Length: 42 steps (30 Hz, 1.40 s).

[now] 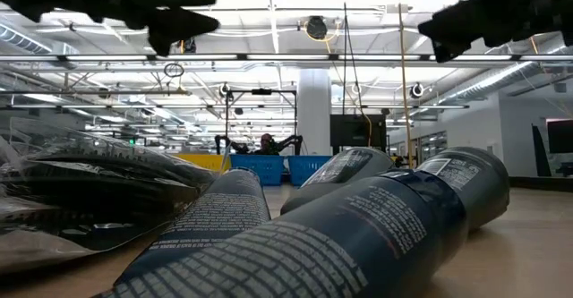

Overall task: Pick & Place Travel size toiletries
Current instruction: Put the black deodorant into the left blue bin

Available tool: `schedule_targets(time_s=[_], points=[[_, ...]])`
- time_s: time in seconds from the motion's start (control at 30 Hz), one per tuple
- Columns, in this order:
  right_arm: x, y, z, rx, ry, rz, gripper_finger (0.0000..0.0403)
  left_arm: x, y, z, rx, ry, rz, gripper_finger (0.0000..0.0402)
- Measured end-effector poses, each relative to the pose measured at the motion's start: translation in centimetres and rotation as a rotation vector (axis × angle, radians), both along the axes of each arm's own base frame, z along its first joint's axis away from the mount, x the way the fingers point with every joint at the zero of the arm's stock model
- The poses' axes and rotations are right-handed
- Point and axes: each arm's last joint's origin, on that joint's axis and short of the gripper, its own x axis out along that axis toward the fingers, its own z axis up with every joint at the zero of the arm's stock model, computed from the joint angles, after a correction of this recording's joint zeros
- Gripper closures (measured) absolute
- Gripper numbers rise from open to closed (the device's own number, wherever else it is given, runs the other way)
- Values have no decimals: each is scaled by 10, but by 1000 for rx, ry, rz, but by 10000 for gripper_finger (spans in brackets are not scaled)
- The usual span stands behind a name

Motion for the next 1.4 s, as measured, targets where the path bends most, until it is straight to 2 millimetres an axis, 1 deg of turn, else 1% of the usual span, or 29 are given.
schedule_targets(time_s=[0.2, 0.3, 0.47, 0.67, 1.03, 1.23, 1.4], points=[[18, 22, -5, -15, 99, 90, 265, 36, -12, -14, 22, 89, -25, 172], [24, 33, -8, -19, 122, 130, 246, 50, -16, -17, 29, 109, -25, 172], [33, 45, -23, 2, 183, 159, 216, 66, -21, -17, 42, 115, -27, 172], [41, 57, -38, 7, 213, 188, 185, 71, -22, -12, 59, 98, -31, 172], [52, 63, -66, 14, 307, 176, 122, 71, -23, -11, 48, 87, -29, 172], [57, 66, -77, 40, 325, 198, 100, 71, -23, -11, 45, 87, -29, 172], [59, 72, -83, 40, 322, 219, 92, 71, -23, -11, 45, 87, -29, 172]])
